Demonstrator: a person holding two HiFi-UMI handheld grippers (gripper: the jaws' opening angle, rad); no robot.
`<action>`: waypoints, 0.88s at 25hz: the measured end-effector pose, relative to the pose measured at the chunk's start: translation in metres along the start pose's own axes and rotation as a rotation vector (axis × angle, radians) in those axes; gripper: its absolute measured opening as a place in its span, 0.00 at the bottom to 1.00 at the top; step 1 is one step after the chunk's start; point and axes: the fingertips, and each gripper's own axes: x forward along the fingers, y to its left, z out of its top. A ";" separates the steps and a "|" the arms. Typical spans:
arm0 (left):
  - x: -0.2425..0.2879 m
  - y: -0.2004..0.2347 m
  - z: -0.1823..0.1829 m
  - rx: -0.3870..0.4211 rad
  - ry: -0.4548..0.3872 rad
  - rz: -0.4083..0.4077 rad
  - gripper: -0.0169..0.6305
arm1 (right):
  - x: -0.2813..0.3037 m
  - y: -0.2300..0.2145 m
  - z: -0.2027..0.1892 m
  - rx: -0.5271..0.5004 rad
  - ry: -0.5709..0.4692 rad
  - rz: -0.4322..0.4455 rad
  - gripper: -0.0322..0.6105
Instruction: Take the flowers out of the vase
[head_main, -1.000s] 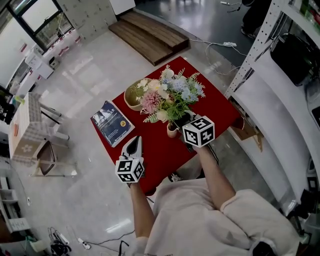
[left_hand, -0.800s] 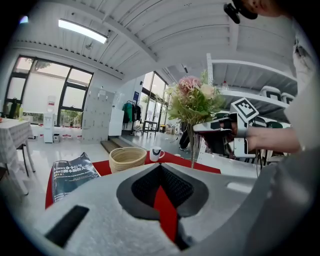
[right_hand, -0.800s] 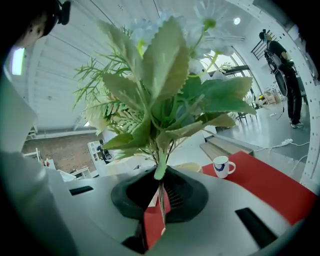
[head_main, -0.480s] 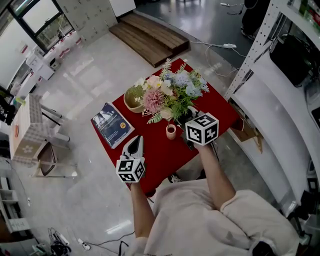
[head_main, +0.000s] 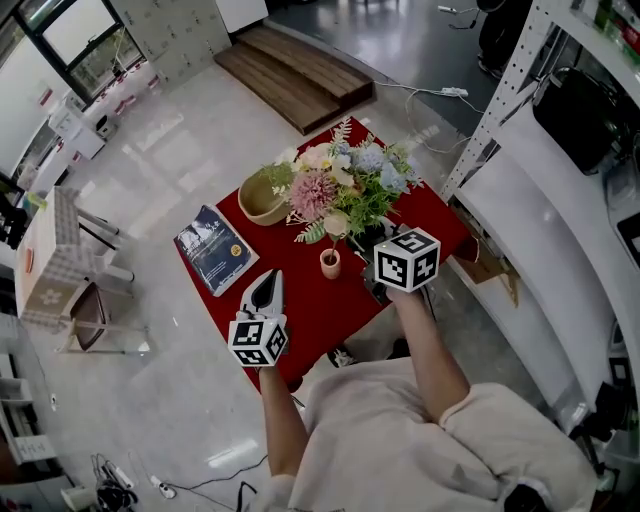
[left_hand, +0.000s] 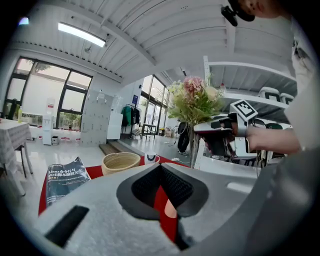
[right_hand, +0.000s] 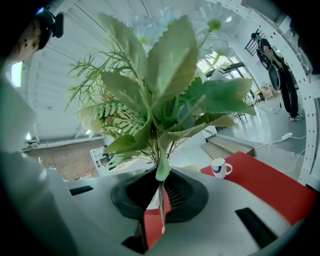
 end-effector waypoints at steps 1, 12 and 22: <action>0.001 -0.006 0.003 0.000 -0.007 -0.001 0.04 | -0.005 -0.003 -0.002 -0.001 0.008 -0.003 0.11; 0.032 -0.100 0.019 -0.010 -0.018 -0.065 0.04 | -0.051 -0.042 -0.028 -0.044 0.114 -0.067 0.11; 0.053 -0.180 0.013 0.009 0.014 -0.082 0.04 | -0.107 -0.077 -0.069 -0.083 0.223 -0.085 0.11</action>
